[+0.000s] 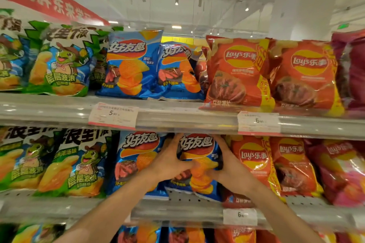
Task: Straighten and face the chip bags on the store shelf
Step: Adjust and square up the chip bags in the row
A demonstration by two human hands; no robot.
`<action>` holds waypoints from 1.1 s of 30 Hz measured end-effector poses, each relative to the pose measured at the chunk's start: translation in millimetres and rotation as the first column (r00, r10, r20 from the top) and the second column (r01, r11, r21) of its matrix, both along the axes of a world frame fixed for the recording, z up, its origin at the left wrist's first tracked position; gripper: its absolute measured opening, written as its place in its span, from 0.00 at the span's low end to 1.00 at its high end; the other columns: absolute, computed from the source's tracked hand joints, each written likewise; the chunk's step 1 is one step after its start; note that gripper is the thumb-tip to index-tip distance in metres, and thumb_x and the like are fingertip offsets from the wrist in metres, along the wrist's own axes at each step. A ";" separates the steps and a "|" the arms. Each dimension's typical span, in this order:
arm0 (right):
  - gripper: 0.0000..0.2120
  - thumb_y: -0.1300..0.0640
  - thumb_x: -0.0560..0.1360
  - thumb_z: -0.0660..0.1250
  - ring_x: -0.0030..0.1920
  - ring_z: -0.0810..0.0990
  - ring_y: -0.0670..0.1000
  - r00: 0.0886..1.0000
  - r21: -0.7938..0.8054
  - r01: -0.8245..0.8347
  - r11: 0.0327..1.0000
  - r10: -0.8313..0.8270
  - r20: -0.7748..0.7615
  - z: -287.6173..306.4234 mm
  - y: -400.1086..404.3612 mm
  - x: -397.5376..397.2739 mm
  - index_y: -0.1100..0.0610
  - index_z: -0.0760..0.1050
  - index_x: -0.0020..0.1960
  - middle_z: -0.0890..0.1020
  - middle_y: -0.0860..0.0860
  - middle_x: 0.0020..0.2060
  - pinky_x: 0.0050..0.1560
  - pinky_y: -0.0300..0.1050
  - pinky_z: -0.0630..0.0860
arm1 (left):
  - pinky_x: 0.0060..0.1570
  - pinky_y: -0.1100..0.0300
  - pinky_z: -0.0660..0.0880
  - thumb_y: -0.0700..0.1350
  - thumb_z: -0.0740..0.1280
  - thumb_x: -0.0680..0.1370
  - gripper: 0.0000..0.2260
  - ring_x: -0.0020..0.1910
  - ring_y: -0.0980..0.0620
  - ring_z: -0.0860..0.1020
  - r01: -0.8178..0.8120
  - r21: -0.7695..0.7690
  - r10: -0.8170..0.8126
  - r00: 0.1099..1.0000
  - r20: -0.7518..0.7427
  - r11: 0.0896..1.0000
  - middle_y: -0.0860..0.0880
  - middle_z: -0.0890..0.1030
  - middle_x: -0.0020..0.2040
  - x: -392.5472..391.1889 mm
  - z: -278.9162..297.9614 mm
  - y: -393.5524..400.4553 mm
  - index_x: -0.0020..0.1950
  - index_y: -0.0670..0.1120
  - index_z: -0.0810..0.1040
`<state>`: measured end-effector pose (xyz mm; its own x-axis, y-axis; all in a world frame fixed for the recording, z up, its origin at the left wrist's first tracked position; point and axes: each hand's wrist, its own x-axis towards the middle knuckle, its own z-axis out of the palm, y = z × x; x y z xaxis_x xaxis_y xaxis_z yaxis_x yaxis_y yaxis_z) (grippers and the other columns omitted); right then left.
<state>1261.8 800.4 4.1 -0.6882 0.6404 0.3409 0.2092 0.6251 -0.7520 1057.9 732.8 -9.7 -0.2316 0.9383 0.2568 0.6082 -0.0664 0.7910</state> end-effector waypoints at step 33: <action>0.41 0.49 0.77 0.69 0.79 0.47 0.48 0.970 0.112 0.214 0.970 -0.224 0.088 -9.1 -16.2 -18.4 0.37 0.45 0.78 0.36 0.42 0.78 0.72 0.40 0.55 | 0.70 0.61 0.68 0.54 0.68 0.79 0.36 0.77 0.56 0.60 0.030 0.283 0.100 0.894 -0.436 0.959 0.56 0.52 0.82 -21.0 -14.4 -60.6 0.79 0.65 0.50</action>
<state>1243.4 784.2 -5.0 -0.5686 0.7453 0.3482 0.4203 0.6270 -0.6559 1036.9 672.2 -24.0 -0.0640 0.8081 0.5856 0.8951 -0.2130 0.3917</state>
